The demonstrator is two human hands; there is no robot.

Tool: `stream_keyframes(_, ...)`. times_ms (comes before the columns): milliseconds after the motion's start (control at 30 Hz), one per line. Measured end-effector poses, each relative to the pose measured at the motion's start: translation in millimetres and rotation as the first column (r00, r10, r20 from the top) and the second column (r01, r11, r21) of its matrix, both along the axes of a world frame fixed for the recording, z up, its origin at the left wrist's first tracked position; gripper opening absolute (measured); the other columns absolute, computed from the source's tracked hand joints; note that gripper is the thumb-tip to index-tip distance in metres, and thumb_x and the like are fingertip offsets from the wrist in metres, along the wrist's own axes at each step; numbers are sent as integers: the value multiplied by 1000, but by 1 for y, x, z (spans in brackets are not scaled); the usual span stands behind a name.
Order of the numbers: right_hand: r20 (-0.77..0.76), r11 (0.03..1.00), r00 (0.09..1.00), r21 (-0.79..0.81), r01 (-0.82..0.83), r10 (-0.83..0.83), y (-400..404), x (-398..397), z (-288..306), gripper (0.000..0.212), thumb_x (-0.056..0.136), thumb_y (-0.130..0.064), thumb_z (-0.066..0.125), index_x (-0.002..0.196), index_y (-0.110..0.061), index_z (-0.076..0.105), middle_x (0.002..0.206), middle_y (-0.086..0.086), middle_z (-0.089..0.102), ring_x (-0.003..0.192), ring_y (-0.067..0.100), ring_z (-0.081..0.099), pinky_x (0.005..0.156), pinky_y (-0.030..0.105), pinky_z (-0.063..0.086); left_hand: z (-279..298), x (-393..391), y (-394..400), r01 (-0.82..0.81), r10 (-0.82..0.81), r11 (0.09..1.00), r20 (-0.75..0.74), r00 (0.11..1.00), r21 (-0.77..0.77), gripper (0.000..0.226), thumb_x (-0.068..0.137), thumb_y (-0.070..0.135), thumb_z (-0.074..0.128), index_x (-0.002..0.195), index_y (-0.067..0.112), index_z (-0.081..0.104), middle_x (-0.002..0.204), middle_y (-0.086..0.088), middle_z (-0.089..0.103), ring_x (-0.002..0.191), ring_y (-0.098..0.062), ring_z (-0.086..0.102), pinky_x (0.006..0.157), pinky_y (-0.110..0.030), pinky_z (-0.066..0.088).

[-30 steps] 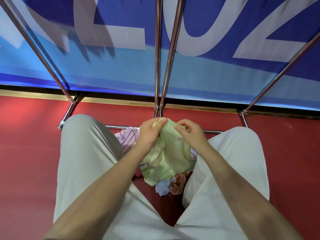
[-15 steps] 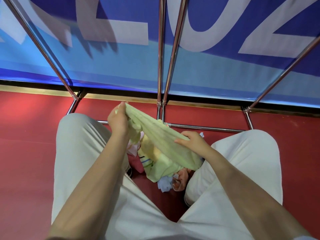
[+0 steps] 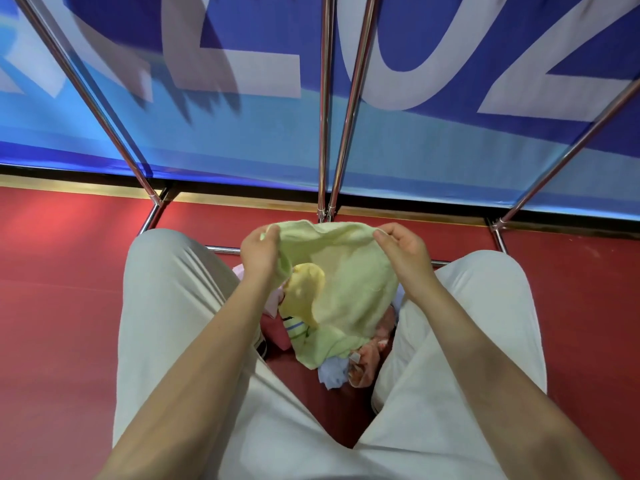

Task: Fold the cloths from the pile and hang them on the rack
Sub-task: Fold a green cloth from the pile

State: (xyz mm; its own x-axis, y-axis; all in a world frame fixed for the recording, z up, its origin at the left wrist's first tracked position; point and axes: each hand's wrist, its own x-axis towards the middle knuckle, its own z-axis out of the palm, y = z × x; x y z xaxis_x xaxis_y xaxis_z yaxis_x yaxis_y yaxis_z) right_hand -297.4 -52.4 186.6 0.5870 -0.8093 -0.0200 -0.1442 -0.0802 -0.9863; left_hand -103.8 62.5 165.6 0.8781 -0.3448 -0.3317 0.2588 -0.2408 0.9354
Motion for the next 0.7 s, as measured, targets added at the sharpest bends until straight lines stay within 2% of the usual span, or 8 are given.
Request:
stream_keyframes(67, -5, 999, 1000, -49, -2, 2, 1, 5, 4, 13, 95, -12, 55, 87, -12, 65, 80, 2, 60, 75, 10, 51, 68, 22, 41, -2, -7, -2, 98, -103, 992, 63, 993, 76, 28, 96, 23, 57, 117, 8, 66, 112, -11, 68, 94, -22, 62, 81, -26, 49)
stream_keyframes(133, -16, 996, 1000, -82, -21, 20, 3, 10, 6, 13, 94, -10, 55, 89, -7, 66, 83, 1, 63, 75, 7, 54, 69, 17, 43, -2, -16, -3, 179, -189, 981, 157, 969, 80, 26, 96, 22, 56, 118, 13, 68, 117, -1, 66, 106, -13, 57, 93, -27, 44)
stream_keyframes(267, -88, 985, 993, -150, -85, 72, 6, 15, 0, 13, 94, -11, 56, 89, -7, 67, 82, -2, 64, 73, 1, 54, 71, 16, 43, -3, -33, -5, 329, -318, 944, 289, 903, 10, 28, 98, 15, 52, 122, 11, 66, 120, 1, 65, 111, -5, 54, 92, -12, 37)
stream_keyframes(400, -125, 981, 989, -161, -105, 85, 7, 11, -8, 13, 94, -14, 57, 87, -12, 67, 80, -8, 64, 74, 1, 56, 73, 19, 45, -10, -50, -8, 479, -458, 877, 340, 821, 25, 28, 100, 20, 49, 123, 15, 65, 123, 1, 65, 116, -7, 56, 102, -20, 39)
stream_keyframes(467, -126, 982, 989, -165, -97, 77, 7, 7, -11, 12, 94, -14, 57, 87, -13, 67, 81, -7, 65, 75, 2, 58, 74, 20, 46, -16, -60, -9, 558, -534, 829, 358, 766, 41, 28, 101, 22, 49, 124, 17, 64, 119, 8, 65, 113, 1, 55, 99, -14, 39)
stream_keyframes(567, -129, 984, 990, -159, -81, 60, 6, 3, -14, 12, 94, -12, 57, 89, -12, 68, 81, -7, 65, 75, 1, 57, 73, 21, 46, -20, -73, -12, 616, -595, 786, 345, 726, 60, 21, 100, 20, 51, 115, 21, 65, 102, 24, 60, 94, 21, 52, 84, -1, 35)
stream_keyframes(633, -148, 984, 987, -157, -82, 58, 6, 1, -16, 12, 94, -11, 56, 90, -12, 68, 82, -9, 65, 76, 0, 57, 75, 21, 46, -22, -80, -15, 635, -623, 770, 287, 728, 60, 15, 99, 17, 52, 96, 27, 63, 85, 25, 58, 79, 20, 53, 74, -3, 37)
stream_keyframes(700, -168, 982, 984, -169, -81, 53, 5, -1, -17, 12, 94, -11, 56, 91, -13, 67, 85, -8, 65, 78, 0, 57, 76, 21, 45, -22, -82, -17, 630, -624, 774, 242, 743, 64, 21, 99, 17, 52, 82, 24, 61, 69, 20, 55, 64, 15, 51, 66, -8, 37)
